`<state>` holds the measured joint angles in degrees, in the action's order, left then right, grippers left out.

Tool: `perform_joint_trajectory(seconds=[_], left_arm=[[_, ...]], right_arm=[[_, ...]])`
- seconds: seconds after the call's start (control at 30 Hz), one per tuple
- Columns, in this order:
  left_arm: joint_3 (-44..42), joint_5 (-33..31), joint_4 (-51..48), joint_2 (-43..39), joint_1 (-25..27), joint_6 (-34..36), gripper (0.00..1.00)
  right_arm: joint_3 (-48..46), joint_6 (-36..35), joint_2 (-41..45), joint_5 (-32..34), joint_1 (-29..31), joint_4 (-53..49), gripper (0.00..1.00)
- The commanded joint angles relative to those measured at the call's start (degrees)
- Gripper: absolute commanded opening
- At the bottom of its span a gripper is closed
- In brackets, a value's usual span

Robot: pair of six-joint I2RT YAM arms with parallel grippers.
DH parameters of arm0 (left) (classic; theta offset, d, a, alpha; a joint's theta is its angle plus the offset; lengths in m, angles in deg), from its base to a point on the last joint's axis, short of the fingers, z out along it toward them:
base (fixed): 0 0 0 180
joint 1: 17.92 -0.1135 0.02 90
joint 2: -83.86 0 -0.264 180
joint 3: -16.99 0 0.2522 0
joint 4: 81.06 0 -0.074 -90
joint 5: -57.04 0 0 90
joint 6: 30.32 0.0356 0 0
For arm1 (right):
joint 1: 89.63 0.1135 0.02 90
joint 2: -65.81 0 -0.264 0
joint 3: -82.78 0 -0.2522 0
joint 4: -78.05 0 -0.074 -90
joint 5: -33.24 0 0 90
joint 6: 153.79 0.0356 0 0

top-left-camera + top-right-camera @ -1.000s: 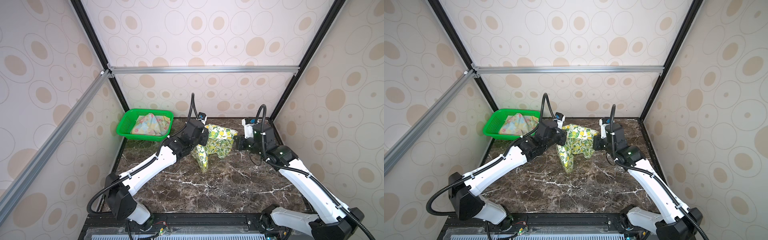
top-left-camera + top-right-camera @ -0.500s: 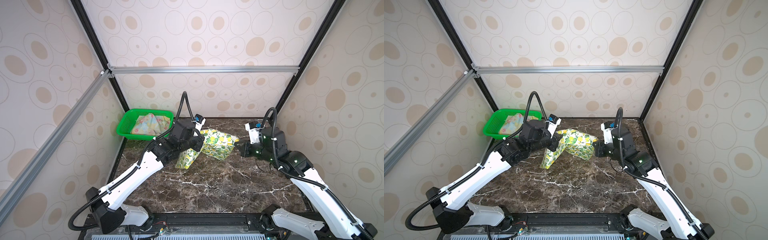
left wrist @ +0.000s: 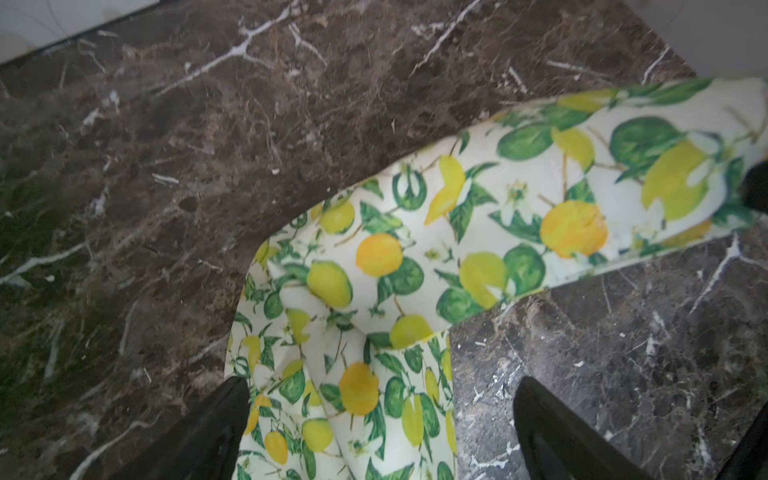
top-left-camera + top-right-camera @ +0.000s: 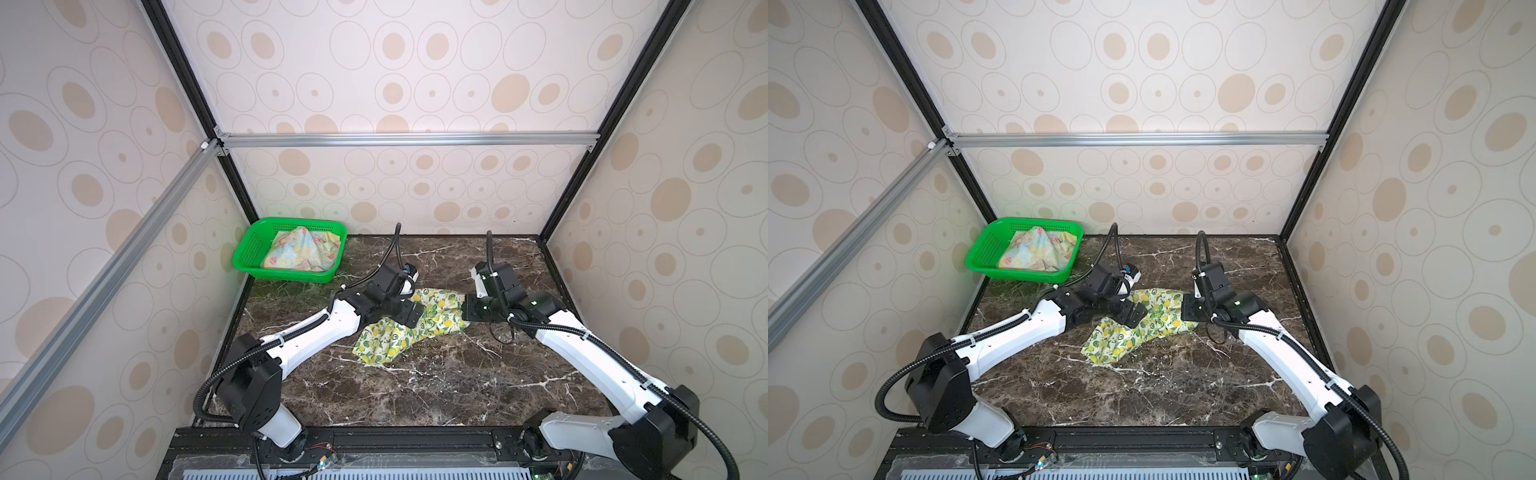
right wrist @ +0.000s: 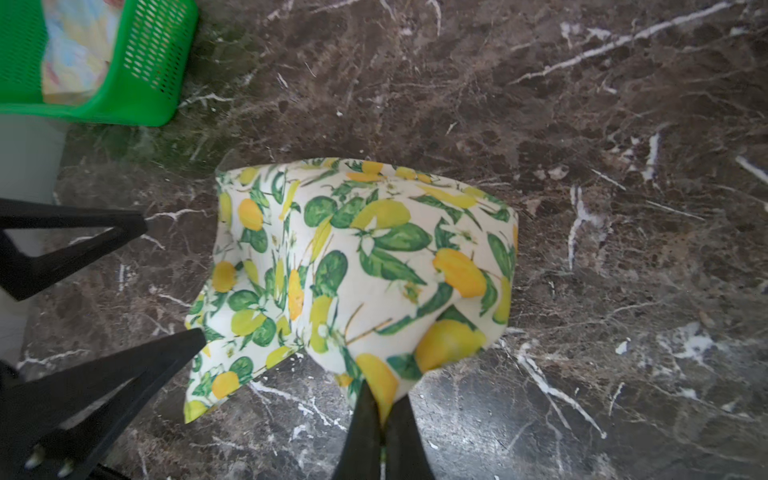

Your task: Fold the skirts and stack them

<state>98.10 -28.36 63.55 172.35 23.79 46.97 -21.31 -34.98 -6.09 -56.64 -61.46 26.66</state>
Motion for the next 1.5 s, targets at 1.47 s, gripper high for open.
perform_joint_trajectory(seconds=[1.47], left_arm=[[-7.0,-27.2,16.6,12.2,20.9,18.1,0.59]], right_arm=[[-6.2,2.6,-13.2,-17.8,-16.0,11.5,0.00]])
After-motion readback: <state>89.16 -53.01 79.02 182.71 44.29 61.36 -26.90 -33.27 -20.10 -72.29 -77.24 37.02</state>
